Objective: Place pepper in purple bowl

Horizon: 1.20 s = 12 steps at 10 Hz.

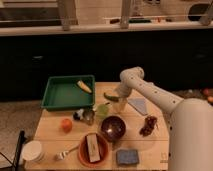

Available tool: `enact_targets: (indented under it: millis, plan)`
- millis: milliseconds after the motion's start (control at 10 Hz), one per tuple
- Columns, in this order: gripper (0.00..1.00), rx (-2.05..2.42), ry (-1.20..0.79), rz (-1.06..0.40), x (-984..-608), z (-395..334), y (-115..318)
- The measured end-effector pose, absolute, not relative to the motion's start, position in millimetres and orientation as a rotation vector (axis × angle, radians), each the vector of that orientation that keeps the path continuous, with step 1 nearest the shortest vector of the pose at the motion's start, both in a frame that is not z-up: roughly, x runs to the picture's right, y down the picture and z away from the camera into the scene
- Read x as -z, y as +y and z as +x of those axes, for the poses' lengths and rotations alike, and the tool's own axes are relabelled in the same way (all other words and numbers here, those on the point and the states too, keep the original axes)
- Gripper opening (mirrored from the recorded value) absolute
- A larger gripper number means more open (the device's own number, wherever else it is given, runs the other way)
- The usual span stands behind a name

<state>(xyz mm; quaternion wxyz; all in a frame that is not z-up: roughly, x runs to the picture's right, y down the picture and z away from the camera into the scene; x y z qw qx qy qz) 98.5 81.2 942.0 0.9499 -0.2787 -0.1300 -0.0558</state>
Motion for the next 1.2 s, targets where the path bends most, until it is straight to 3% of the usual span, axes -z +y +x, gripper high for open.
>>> enact_targets:
  millis: [200, 700, 1000, 1200]
  plan:
    - [0.77, 0.125, -0.272, -0.578, -944.9, 94.9, 83.7]
    - [0.24, 0.149, -0.293, -0.6, -952.1, 85.4, 90.9]
    - [0.01, 0.148, -0.3, -0.599, -954.6, 85.4, 90.9]
    - [0.0, 0.142, -0.297, -0.599, -954.0, 89.3, 91.5]
